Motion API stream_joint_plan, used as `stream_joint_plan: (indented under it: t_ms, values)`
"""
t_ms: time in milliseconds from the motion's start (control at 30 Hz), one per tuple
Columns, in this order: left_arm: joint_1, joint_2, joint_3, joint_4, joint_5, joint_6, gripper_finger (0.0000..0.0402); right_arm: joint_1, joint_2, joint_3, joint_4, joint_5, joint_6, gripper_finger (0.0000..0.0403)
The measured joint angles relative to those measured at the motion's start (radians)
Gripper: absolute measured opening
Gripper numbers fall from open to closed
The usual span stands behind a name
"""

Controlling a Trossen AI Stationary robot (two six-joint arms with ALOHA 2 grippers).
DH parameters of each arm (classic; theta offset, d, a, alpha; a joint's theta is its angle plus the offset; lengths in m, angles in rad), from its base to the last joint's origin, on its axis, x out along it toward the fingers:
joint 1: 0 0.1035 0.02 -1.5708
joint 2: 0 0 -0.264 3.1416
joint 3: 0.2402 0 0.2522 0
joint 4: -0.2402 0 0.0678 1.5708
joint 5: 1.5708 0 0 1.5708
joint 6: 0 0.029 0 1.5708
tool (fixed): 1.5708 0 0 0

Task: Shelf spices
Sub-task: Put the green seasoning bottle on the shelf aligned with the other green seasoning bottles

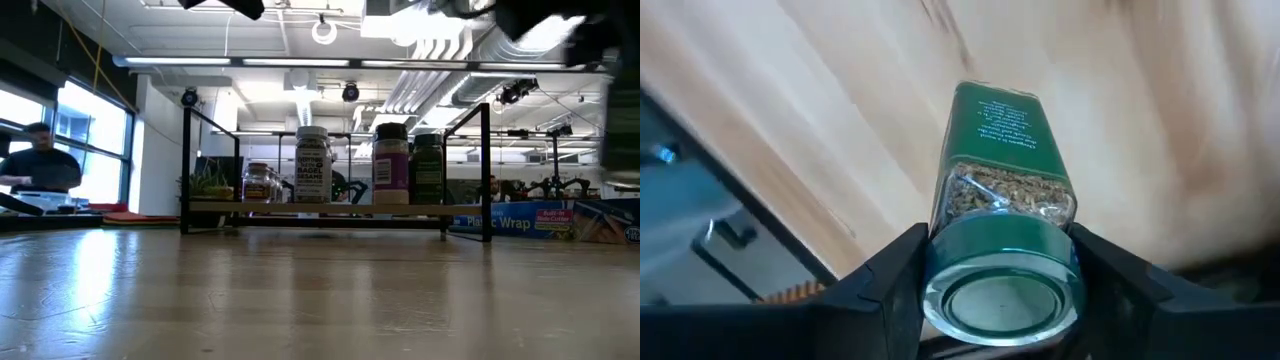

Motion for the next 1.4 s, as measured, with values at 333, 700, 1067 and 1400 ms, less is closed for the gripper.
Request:
stream_joint_plan:
  t_ms: [333,700,1067,1400]
  values:
    - [0.0,-0.003,0.0,-0.008,0.052,0.0,0.0036,-0.324,0.137,0.306,-0.155,0.217,-0.724,0.019]
    - [0.0,-0.003,0.0,-0.006,0.034,0.001,0.0036,-0.496,0.318,0.39,-0.208,0.344,-1.072,0.019]
    - [0.0,-0.003,0.0,-0.006,0.02,0.0,0.0036,-0.52,0.338,0.391,-0.194,0.418,-1.074,0.0239]
    - [0.0,-0.003,0.0,-0.006,0.019,0.0,0.0036,-0.517,0.338,0.391,-0.188,0.522,-1.071,0.0254]
